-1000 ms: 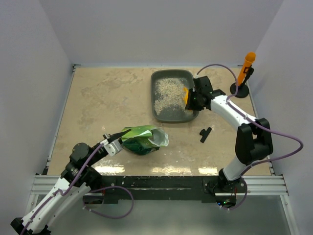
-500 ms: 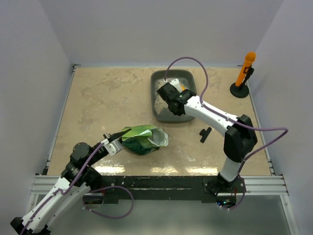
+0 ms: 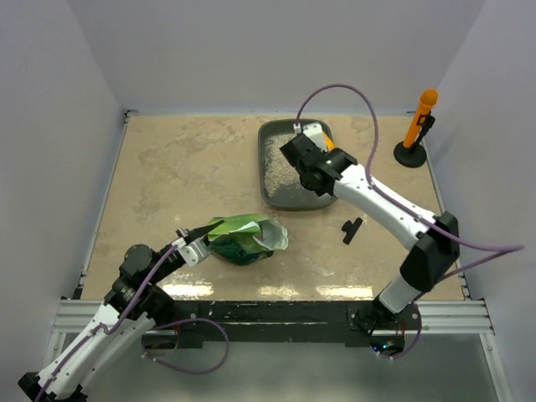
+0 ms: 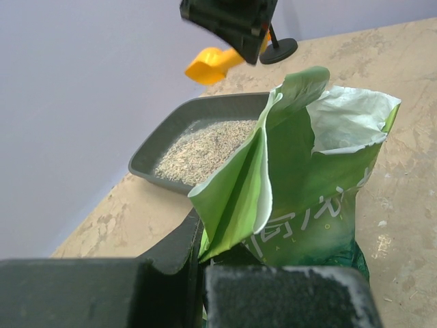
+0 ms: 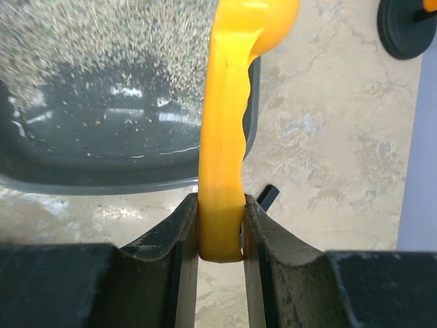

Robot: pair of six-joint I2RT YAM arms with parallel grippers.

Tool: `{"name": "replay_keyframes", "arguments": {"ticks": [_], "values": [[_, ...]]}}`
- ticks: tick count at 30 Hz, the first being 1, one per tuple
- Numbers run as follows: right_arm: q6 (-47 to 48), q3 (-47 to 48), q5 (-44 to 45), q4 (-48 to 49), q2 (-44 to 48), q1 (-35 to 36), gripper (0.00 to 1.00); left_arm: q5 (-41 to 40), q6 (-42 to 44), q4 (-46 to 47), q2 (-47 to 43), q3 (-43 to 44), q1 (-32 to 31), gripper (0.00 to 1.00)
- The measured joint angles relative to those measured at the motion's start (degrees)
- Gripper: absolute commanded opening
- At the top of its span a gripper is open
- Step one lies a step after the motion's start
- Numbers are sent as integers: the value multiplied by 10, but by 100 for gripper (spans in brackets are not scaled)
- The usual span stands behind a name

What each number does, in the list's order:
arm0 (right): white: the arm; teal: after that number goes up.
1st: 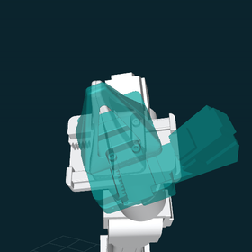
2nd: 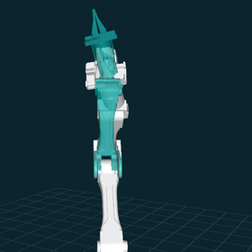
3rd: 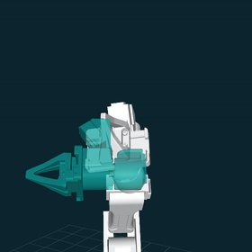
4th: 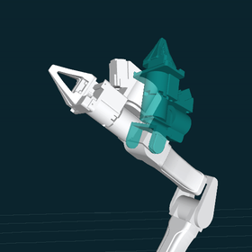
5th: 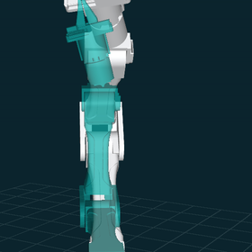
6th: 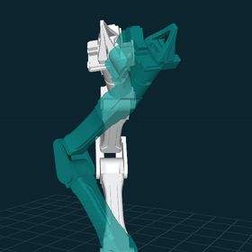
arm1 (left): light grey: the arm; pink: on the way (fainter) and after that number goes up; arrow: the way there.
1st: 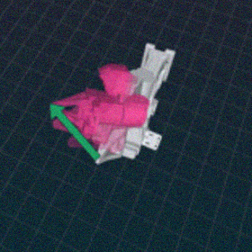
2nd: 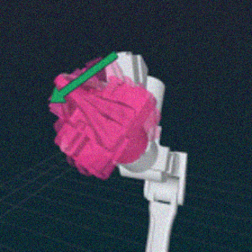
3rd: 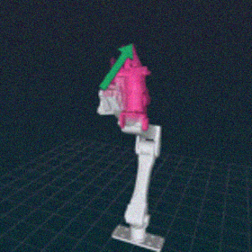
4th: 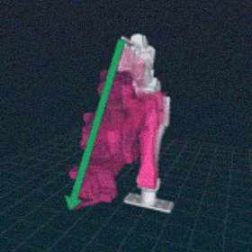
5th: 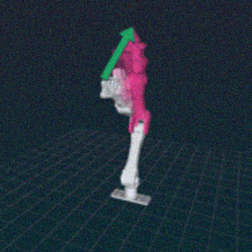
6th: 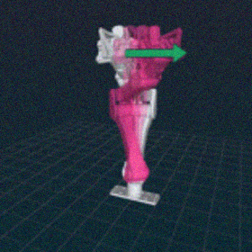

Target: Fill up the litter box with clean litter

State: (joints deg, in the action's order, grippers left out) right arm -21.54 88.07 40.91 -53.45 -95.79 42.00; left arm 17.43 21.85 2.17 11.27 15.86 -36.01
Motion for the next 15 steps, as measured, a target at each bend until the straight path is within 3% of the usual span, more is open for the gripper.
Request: {"name": "replay_keyframes", "arguments": {"ticks": [7,15], "values": [[-24,-21,-26,9,140,-54,0,1,0,-2,-3,0,0,0],[-28,-220,-124,119,210,-244,0,4,-1,-2,-3,0,0,0]]}}
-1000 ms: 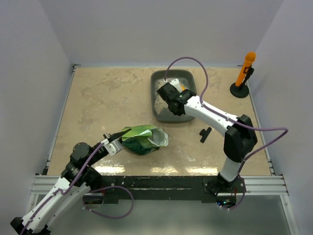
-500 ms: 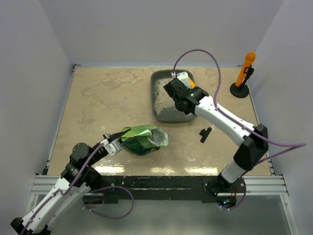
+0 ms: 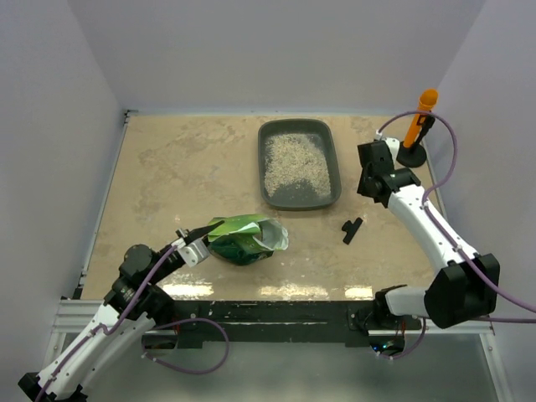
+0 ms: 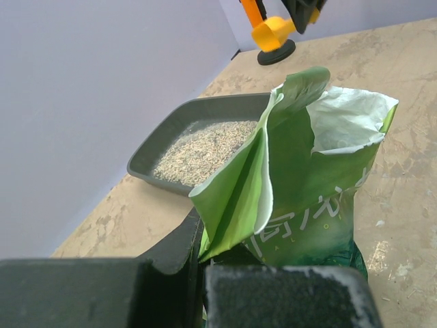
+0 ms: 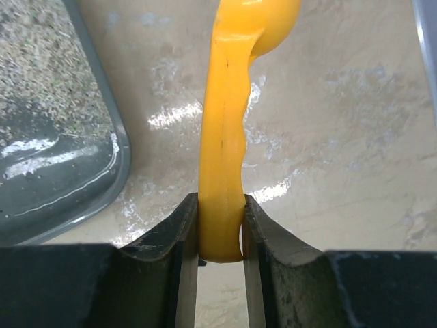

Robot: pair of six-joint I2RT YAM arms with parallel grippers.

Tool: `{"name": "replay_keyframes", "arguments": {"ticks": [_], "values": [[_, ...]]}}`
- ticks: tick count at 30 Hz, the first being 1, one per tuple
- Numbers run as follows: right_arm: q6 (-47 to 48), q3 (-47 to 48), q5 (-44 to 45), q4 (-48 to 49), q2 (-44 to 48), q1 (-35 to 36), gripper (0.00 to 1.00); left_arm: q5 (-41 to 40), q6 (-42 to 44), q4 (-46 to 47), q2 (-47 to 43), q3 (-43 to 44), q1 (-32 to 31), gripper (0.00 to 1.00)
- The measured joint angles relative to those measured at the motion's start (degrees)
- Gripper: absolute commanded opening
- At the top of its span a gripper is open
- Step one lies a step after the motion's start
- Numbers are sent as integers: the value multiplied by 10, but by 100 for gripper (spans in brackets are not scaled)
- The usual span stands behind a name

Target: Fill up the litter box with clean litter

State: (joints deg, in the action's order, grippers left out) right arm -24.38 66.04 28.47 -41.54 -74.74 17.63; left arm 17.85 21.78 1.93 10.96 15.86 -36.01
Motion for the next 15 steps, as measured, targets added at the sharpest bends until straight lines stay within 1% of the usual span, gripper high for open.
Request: {"name": "replay_keyframes", "arguments": {"ticks": [3,8,12,13,15], "values": [[0,-45,-42,37,-10,-27,0,0,0,-3,-4,0,0,0],[0,-98,-87,100,-24,-36,0,1,0,-6,-7,0,0,0],[0,-130,-107,137,-40,-47,0,4,0,-6,-5,0,0,0],[-1,-134,-112,144,-48,-51,7,5,0,-6,-5,0,0,0],[-2,-139,-120,162,-61,-59,10,5,0,-6,-5,0,0,0]]}}
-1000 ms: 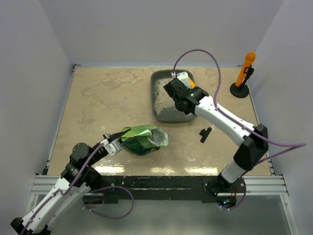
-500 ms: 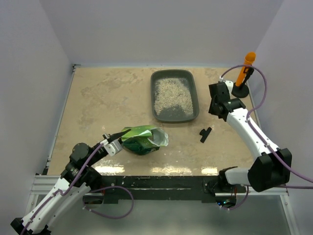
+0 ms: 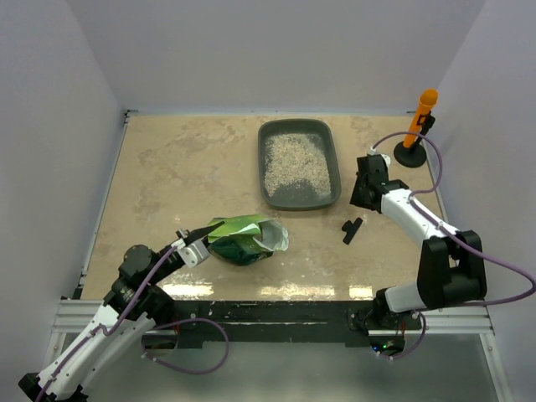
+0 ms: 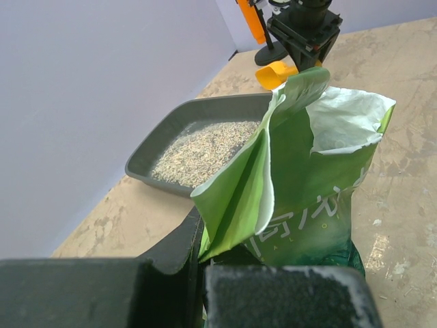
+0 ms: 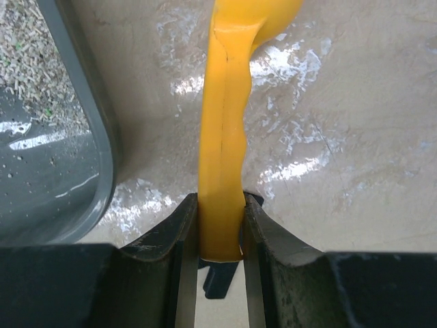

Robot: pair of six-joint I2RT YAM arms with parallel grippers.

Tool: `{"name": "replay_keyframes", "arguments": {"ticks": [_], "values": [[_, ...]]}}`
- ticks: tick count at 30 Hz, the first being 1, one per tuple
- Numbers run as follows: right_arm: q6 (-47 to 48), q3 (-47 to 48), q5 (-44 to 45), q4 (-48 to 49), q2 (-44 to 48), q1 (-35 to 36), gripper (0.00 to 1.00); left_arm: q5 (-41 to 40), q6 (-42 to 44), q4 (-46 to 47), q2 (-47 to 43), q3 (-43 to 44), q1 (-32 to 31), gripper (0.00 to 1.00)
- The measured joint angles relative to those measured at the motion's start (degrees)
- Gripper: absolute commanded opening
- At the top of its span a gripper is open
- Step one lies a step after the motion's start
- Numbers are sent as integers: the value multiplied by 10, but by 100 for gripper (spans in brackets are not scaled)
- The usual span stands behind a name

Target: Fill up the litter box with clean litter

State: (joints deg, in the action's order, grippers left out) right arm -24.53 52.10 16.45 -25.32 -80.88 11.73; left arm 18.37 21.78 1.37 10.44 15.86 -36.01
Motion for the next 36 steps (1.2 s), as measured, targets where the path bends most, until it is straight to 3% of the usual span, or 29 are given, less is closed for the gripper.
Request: {"name": "replay_keyframes", "arguments": {"ticks": [2,4,6,12,20,29,32,36], "values": [[-2,-2,-10,16,-10,-7,20,0,0,0,0,0,0,0],[-5,-2,-21,33,-22,-13,40,0,0,0,0,0,0,0],[-9,-4,-29,49,-37,-17,49,0,0,0,0,0,0,0],[-14,-16,-42,55,-44,-20,63,-2,0,0,0,0,0,0],[-10,7,-82,7,46,-20,69,-8,0,0,0,0,0,0],[22,84,-268,-63,170,-10,67,-13,5,-16,40,30,0,0],[19,84,-312,-82,183,26,67,-17,15,-26,51,41,0,0],[-1,84,-339,-87,177,150,67,-25,24,-43,60,55,0,0]]}}
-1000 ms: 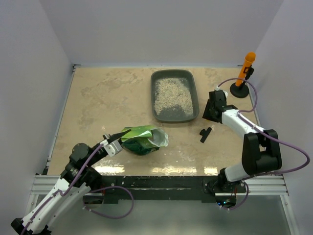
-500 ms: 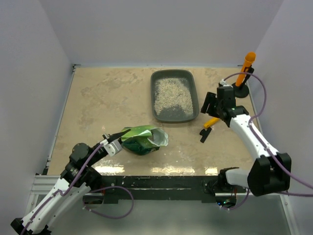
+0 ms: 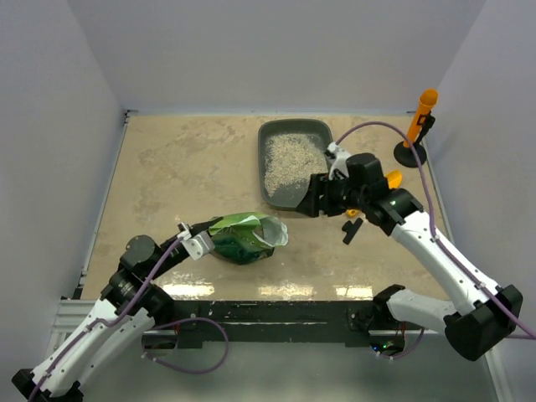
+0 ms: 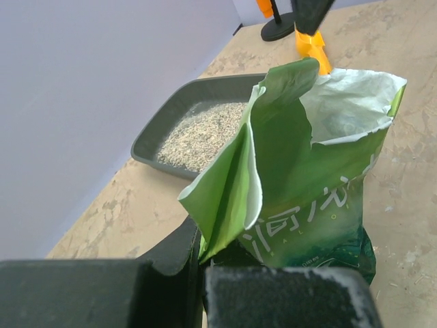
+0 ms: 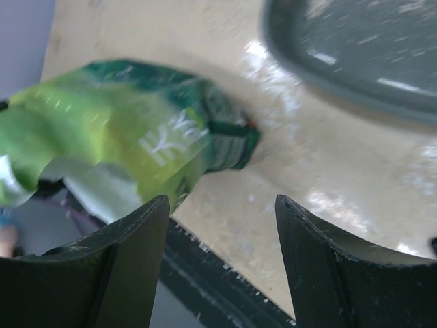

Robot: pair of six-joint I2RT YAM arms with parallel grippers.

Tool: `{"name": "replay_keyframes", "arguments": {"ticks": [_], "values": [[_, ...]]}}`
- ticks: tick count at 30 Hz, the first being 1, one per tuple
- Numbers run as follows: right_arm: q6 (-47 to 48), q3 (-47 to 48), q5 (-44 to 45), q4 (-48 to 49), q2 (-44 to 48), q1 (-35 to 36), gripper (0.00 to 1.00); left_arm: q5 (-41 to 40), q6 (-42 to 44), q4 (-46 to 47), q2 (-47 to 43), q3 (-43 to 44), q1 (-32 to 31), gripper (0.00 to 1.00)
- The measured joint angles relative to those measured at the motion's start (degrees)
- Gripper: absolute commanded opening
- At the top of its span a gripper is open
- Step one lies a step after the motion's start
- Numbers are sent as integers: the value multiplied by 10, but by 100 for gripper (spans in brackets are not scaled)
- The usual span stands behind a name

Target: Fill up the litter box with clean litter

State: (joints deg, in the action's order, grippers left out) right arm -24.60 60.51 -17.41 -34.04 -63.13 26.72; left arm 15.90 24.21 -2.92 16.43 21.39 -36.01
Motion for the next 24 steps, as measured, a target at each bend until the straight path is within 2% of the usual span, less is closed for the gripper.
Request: {"name": "replay_keyframes", "arguments": {"ticks": [3,12,17,22,24], "values": [[-22,0,-5,-1,-4,65,67,-5,7,-16,2,10,0,0],[-69,12,9,-7,18,103,66,-16,15,-41,-4,21,0,0],[-90,25,30,-7,7,155,65,-17,15,-49,-6,24,0,0],[-99,38,60,-7,-25,198,60,-19,18,-57,-16,24,0,0],[-101,39,76,-8,-36,207,55,-20,19,-61,-21,24,0,0]]}}
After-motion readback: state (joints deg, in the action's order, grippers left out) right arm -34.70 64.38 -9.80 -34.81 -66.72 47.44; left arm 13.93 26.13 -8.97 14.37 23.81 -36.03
